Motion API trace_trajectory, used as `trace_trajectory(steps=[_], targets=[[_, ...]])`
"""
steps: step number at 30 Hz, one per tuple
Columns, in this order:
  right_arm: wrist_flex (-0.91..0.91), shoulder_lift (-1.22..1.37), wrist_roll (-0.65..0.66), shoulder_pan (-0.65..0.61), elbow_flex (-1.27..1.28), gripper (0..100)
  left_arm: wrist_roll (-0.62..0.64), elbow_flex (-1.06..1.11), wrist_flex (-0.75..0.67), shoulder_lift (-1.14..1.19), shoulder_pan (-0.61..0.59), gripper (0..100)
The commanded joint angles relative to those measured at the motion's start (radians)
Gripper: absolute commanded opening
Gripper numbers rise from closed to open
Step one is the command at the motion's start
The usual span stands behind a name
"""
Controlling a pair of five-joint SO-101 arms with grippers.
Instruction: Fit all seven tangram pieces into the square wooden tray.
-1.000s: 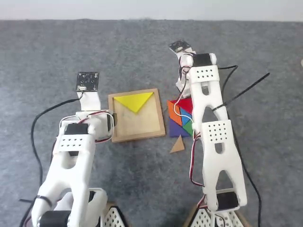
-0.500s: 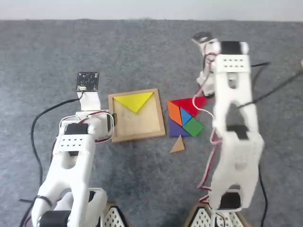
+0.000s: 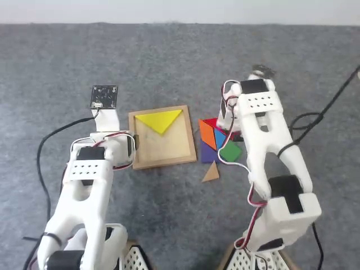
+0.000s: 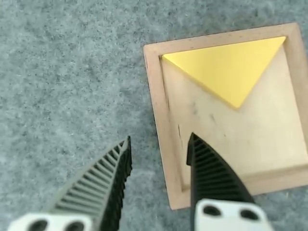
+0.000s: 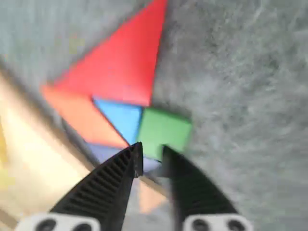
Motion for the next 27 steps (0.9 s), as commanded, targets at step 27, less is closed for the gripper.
trace_trajectory(steps=[27], targets=[[-0.309,0.318,-0.559,-0.05,-0.27,36.9,-0.011,0.008,0.002,-0.04,0.003,18]])
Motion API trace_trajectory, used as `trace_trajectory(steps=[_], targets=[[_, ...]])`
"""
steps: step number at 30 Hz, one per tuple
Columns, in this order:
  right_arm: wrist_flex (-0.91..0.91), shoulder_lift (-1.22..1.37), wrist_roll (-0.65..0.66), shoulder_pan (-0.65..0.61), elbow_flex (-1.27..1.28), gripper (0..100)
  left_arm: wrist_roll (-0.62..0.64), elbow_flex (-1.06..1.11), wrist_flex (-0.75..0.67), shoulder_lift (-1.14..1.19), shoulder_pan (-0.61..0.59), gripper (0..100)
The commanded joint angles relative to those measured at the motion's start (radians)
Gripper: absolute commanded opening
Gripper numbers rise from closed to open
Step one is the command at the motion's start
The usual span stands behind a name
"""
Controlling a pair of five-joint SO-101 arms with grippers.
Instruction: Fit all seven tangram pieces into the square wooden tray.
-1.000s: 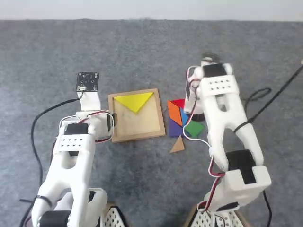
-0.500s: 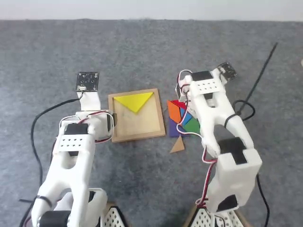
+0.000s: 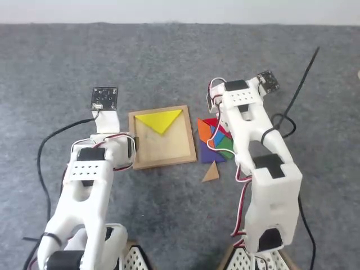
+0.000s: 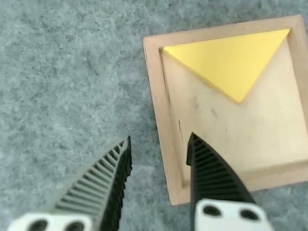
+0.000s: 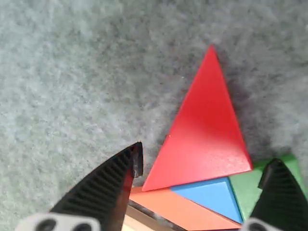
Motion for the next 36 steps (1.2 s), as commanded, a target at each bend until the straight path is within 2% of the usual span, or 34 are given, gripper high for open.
trace_trajectory(steps=[1,12,20,22,27,32,36], targets=[[0.007,0.001,-0.038,-0.002,-0.071,36.9,-0.011,-0.008,0.002,-0.04,0.003,18],[-0.082,0.147,-0.069,0.036,-0.13,36.9,-0.011,-0.008,0.002,-0.04,0.003,18],[0.025,0.226,-0.068,0.015,-0.247,36.7,-0.011,-0.008,0.002,-0.04,0.003,18],[0.028,0.246,-0.066,0.021,-0.259,34.2,-0.011,-0.008,0.002,-0.04,0.003,18],[0.038,0.272,-0.003,0.042,-0.282,17.1,-0.011,-0.007,0.002,-0.04,0.003,18],[0.071,0.274,0.002,0.068,-0.285,19.4,-0.014,-0.007,0.002,-0.041,0.003,18],[0.097,0.274,0.031,0.094,-0.285,16.5,-0.037,-0.007,0.002,-0.041,0.003,18]])
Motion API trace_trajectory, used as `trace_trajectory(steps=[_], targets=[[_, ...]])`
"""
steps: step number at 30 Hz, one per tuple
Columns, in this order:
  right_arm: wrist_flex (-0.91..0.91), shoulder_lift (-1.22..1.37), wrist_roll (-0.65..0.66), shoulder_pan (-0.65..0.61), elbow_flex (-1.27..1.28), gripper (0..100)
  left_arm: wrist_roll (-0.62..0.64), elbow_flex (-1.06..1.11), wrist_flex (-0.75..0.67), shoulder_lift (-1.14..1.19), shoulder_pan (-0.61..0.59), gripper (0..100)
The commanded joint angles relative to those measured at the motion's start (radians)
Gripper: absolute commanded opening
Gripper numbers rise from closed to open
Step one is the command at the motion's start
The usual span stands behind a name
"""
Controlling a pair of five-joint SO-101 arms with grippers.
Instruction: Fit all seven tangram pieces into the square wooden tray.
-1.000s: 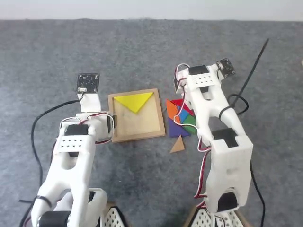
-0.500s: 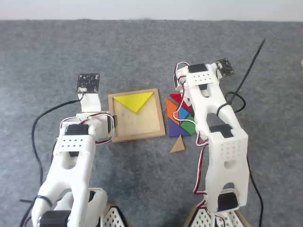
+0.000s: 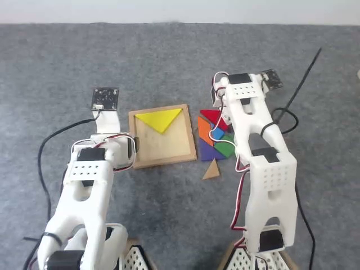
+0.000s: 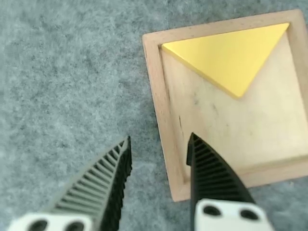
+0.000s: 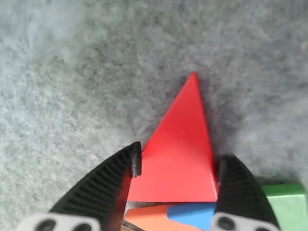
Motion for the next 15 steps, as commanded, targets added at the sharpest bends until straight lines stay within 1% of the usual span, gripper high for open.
trace_trajectory(steps=[1,4,6,9,12,15], targets=[[0.016,0.045,0.075,0.036,-0.04,15.0,-0.018,-0.008,0.002,-0.041,0.003,18],[0.091,0.027,0.153,0.031,-0.072,11.6,-0.018,-0.008,0.002,-0.041,0.003,18],[0.163,-0.002,0.189,0.028,-0.106,11.7,-0.02,-0.008,0.002,-0.041,0.003,18],[0.242,-0.039,0.209,0.028,-0.149,11.7,-0.021,-0.008,0.002,-0.041,0.003,18],[0.243,-0.027,0.203,-0.008,-0.152,11.7,-0.021,-0.01,0.002,-0.041,0.005,18],[0.179,0.019,0.199,-0.051,-0.155,11.2,-0.021,-0.01,0.002,-0.041,0.005,18]])
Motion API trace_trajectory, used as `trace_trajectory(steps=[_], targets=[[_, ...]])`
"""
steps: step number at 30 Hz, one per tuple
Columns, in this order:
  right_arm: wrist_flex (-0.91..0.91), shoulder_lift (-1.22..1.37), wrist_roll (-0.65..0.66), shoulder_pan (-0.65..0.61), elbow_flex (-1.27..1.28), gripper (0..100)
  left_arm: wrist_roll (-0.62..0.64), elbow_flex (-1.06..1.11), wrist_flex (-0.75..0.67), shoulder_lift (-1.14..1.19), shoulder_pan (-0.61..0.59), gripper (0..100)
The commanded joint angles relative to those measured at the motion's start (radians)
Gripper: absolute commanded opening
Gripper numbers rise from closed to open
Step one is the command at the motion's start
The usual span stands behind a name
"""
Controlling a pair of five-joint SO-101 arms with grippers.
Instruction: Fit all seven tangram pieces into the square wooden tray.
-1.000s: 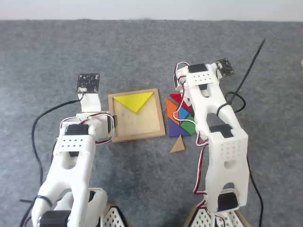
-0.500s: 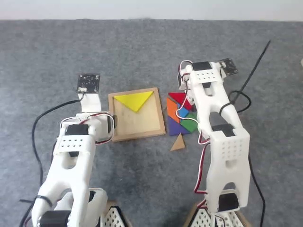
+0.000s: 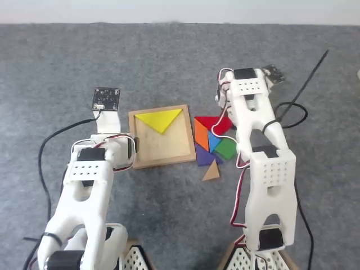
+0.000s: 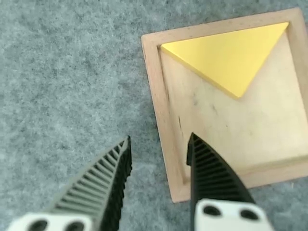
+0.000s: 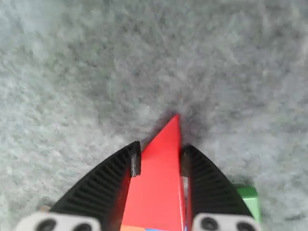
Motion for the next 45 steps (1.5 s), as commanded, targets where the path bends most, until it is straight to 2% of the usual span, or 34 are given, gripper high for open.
trace_trajectory(steps=[1,9,13,22,40,45], targets=[[-0.062,0.018,0.006,-0.058,-0.037,11.2,-0.017,-0.01,0.002,-0.041,0.005,18],[-0.107,0.041,-0.006,-0.062,-0.038,10.5,-0.017,-0.008,0.002,-0.041,0.005,18],[-0.116,0.041,0.023,-0.065,-0.038,0.8,-0.017,-0.008,0.002,-0.041,0.005,18],[-0.101,0.039,0.037,-0.065,-0.038,0.7,-0.017,-0.008,0.002,-0.041,0.005,18],[0.056,-0.166,0.035,-0.084,-0.032,0.6,-0.018,-0.008,0.002,-0.041,0.005,18],[0.124,-0.22,0.043,-0.128,-0.032,0.6,-0.018,-0.008,0.002,-0.041,0.005,18]])
